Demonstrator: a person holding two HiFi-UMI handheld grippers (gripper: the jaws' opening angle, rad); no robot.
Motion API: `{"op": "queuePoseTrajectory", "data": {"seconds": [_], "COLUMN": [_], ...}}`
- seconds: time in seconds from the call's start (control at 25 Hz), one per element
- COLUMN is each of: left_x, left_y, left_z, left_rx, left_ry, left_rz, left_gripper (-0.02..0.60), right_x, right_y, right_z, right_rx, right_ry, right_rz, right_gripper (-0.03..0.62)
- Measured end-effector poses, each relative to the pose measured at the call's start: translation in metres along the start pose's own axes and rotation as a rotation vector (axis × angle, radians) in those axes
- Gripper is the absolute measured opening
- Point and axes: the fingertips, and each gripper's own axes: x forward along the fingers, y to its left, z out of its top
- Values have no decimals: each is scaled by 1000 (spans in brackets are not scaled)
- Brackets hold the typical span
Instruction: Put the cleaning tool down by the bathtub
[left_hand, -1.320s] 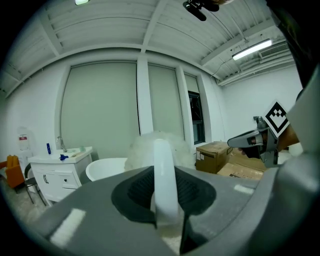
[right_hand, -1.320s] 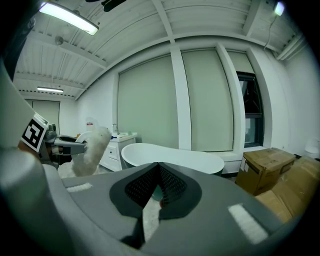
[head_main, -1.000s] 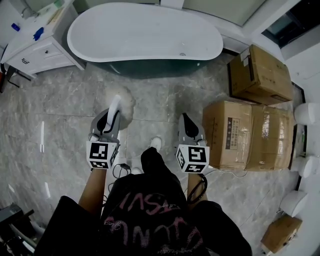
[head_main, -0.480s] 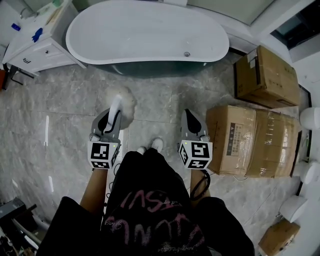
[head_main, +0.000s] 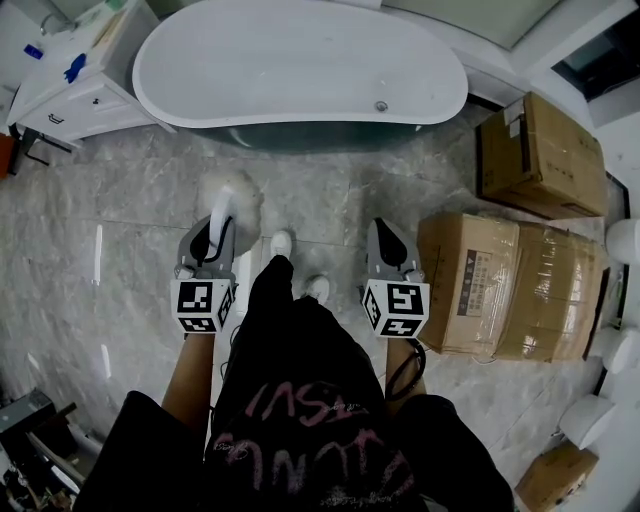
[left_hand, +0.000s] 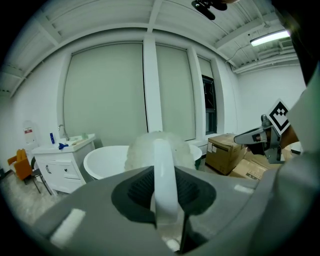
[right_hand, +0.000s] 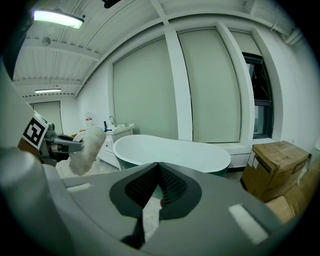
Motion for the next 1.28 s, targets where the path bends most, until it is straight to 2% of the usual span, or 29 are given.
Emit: {"op": "queuePoseTrajectory", "data": {"seconds": [0.32, 0.96, 1.28], "left_x": [37, 120, 156], "left_y": [2, 18, 31], "left_z": [-17, -79, -127], "left_rx": [6, -30, -48], "left_ry": [50, 191, 244], "left_rz": [-25, -86, -91], "left_gripper": [87, 87, 87], "right_x": [28, 94, 134], "right_y": [-20, -44, -49], "right_z": [-12, -56, -91], "right_rx": [33, 72, 68], "right_ry": [29, 138, 177], "right_rz": [-30, -72, -74], "right_gripper": [14, 14, 14]}}
